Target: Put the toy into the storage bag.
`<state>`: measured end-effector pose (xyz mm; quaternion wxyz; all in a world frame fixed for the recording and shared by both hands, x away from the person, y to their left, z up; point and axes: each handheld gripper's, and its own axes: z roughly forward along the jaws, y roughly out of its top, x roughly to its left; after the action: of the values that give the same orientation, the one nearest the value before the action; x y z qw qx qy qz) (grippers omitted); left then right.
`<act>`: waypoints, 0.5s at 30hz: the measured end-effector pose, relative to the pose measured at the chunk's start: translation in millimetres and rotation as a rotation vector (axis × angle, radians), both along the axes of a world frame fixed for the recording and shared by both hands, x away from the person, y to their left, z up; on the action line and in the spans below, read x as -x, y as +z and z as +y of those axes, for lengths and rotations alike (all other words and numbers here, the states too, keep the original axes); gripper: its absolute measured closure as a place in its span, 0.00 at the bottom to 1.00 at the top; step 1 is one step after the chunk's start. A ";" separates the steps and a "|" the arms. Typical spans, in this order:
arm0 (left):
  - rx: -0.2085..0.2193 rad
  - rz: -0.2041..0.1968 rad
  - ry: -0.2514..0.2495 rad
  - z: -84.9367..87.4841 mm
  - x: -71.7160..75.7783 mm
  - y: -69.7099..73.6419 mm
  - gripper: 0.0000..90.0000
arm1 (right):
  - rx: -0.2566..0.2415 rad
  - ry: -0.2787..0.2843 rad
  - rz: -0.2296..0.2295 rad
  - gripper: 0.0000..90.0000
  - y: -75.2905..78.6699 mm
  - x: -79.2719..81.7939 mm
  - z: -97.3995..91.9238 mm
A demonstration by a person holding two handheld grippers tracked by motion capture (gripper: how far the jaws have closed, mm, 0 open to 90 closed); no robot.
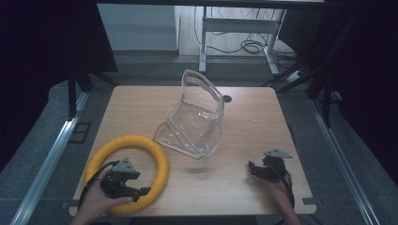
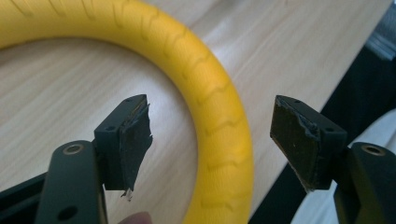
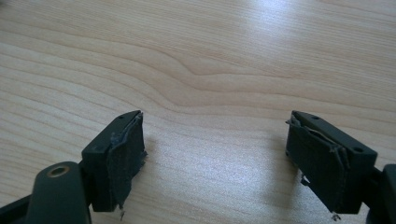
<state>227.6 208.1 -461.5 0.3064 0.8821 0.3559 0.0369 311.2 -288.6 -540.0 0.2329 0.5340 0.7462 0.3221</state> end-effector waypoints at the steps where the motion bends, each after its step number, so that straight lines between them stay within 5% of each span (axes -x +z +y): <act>1: -0.010 0.006 -0.012 0.6 0.6 -1.1 0.33 | 0.000 0.000 0.000 0.22 0.0 0.0 0.0; 8: -0.145 0.073 -0.073 -13.0 3.1 -23.5 0.37 | 0.000 -0.001 0.000 0.22 0.0 0.0 0.0; 15: -0.226 0.117 -0.095 -21.7 1.4 -31.5 0.41 | 0.000 -0.001 0.000 0.22 0.0 0.0 0.0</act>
<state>226.3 186.3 -493.0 0.1853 0.9274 0.3247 0.0106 311.2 -288.6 -540.0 0.2332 0.5344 0.7459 0.3221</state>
